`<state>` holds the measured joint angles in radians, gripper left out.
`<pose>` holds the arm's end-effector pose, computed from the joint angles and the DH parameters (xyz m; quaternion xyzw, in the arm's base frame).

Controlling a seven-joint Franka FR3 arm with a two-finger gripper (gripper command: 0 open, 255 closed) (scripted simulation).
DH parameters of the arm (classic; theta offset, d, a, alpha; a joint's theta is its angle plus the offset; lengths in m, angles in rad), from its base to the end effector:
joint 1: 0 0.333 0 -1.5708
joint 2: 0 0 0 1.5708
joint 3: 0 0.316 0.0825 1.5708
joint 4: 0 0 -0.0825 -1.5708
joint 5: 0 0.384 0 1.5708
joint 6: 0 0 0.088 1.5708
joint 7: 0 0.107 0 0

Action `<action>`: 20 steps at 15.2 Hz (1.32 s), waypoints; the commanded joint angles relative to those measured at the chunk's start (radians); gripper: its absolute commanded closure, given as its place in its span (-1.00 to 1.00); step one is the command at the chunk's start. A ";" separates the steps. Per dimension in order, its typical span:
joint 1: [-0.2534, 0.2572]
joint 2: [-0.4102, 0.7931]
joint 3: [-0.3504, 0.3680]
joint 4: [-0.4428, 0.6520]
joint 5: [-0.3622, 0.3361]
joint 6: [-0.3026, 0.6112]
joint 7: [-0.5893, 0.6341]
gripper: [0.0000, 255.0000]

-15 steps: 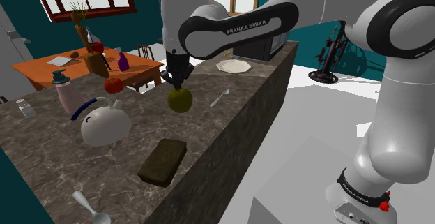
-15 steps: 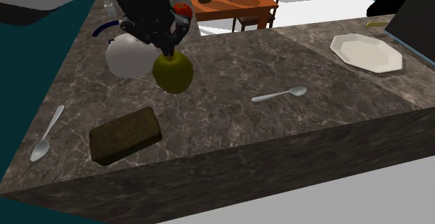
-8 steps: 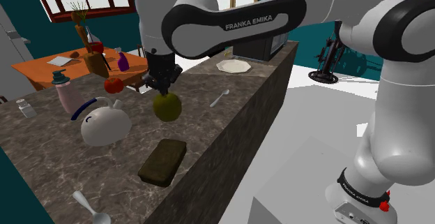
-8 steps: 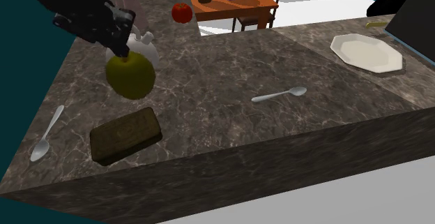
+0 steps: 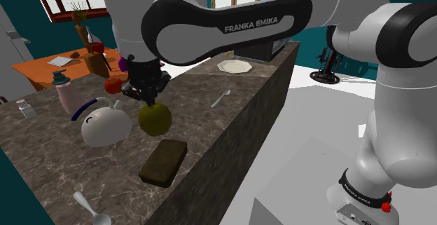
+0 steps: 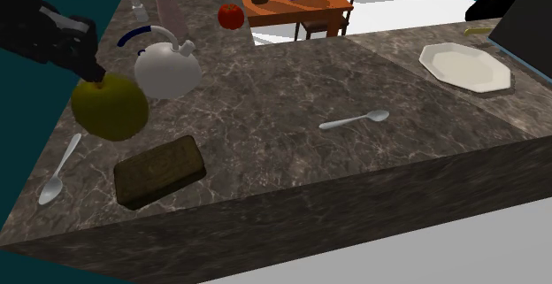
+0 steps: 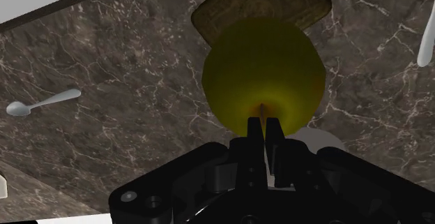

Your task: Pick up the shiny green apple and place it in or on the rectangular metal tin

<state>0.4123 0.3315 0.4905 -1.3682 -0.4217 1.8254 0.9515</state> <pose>0.4779 0.4684 0.5660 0.9880 -0.0055 0.1534 0.0146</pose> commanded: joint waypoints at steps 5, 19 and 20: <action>-0.007 -0.005 -0.002 -0.084 -0.006 0.075 0.026 1.00; -0.019 0.013 -0.016 -0.244 -0.040 0.244 0.084 1.00; -0.019 0.016 -0.017 -0.253 -0.044 0.255 0.088 1.00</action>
<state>0.3931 0.3450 0.4744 -1.6142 -0.4619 2.0706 1.0351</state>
